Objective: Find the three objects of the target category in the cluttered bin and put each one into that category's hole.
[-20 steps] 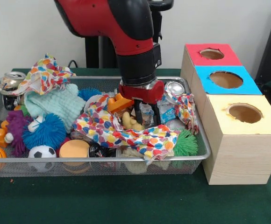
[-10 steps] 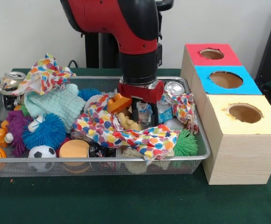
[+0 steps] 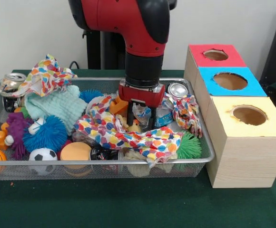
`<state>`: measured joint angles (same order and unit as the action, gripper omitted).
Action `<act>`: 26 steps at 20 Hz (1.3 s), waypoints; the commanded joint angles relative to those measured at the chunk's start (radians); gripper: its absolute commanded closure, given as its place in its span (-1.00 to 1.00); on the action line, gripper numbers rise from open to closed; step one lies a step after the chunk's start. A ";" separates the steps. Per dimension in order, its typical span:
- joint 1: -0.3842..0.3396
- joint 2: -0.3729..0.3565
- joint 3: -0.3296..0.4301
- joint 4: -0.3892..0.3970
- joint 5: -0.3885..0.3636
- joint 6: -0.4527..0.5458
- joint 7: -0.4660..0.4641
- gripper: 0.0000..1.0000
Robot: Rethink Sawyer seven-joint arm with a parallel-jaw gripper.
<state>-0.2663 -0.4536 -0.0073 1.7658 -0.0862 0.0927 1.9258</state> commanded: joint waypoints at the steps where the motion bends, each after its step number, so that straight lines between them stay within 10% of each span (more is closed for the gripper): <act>1: 0.010 0.106 -0.077 -0.101 -0.132 0.159 -0.068 -1.00; 10: -0.043 0.162 -0.029 -0.112 -0.171 0.176 -0.055 -1.00; 25: -0.255 0.238 0.154 -0.050 0.008 0.397 0.025 -1.00; 26: -0.270 0.243 0.168 -0.046 0.027 0.429 0.031 1.00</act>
<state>-0.4453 -0.3793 0.0308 1.6560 -0.1254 0.2410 1.9258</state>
